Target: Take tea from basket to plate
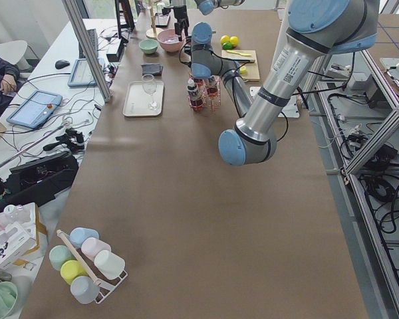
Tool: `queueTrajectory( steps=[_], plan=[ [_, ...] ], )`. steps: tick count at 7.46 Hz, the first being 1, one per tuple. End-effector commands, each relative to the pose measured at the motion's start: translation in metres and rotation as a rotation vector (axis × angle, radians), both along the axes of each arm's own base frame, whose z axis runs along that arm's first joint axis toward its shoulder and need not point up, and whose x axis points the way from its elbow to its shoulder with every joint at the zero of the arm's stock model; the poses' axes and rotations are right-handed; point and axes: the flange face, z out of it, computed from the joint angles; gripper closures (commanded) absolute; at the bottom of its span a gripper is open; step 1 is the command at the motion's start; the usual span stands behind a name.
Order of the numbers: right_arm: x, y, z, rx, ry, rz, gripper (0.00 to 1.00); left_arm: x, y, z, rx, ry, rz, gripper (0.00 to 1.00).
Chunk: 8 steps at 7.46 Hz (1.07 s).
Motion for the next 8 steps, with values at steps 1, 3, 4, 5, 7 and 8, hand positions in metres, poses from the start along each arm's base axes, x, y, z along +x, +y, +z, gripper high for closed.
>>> queueTrajectory(
  steps=[1,3,4,5,7,8],
  plan=[
    [-0.079,-0.030,-0.090,-0.076,0.055,0.012,0.00,0.001,0.000,0.001,-0.001,0.000,0.001,1.00],
    [-0.139,-0.018,-0.132,-0.069,0.118,-0.038,0.00,0.001,-0.001,0.001,-0.002,-0.001,-0.001,1.00],
    [-0.156,-0.006,-0.131,-0.075,0.137,-0.071,0.00,0.000,-0.001,0.001,-0.001,0.000,-0.001,1.00],
    [-0.169,0.007,-0.132,-0.083,0.151,-0.097,0.00,0.000,-0.001,0.001,-0.001,0.000,-0.001,1.00],
    [-0.174,0.015,-0.130,-0.083,0.186,-0.136,0.00,0.000,-0.001,0.001,-0.016,0.004,-0.001,1.00],
    [-0.170,0.018,-0.148,-0.076,0.217,-0.170,0.00,0.000,0.000,0.000,-0.015,0.005,-0.001,1.00]
  ],
)
